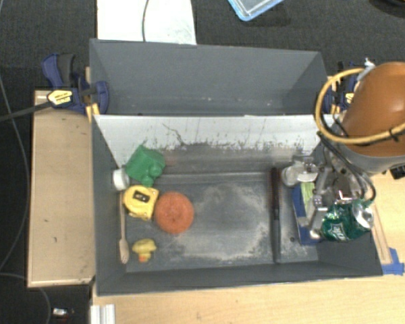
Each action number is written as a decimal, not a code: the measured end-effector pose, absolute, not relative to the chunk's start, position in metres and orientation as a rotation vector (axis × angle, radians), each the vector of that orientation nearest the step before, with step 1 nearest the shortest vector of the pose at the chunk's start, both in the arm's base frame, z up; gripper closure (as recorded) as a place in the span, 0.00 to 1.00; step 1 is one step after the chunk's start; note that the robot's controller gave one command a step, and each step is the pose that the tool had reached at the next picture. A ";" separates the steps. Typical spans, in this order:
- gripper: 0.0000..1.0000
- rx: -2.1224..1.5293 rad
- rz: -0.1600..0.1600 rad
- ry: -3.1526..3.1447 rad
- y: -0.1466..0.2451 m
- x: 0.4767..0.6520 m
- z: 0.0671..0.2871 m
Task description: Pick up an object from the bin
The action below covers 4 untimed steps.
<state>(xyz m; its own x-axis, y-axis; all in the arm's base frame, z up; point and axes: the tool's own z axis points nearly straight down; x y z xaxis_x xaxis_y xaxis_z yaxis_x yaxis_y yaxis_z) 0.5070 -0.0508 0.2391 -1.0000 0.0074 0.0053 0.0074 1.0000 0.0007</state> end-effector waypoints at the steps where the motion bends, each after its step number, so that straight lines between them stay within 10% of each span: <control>1: 0.00 -0.008 0.000 -3.145 -0.051 0.509 0.243; 3: 0.00 0.618 0.002 -3.087 -0.110 0.526 0.168; 4: 0.00 0.993 0.001 -2.991 -0.063 0.585 0.117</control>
Offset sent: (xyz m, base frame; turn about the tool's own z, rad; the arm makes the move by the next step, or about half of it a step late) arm 0.0651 0.0059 -0.1691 -0.4883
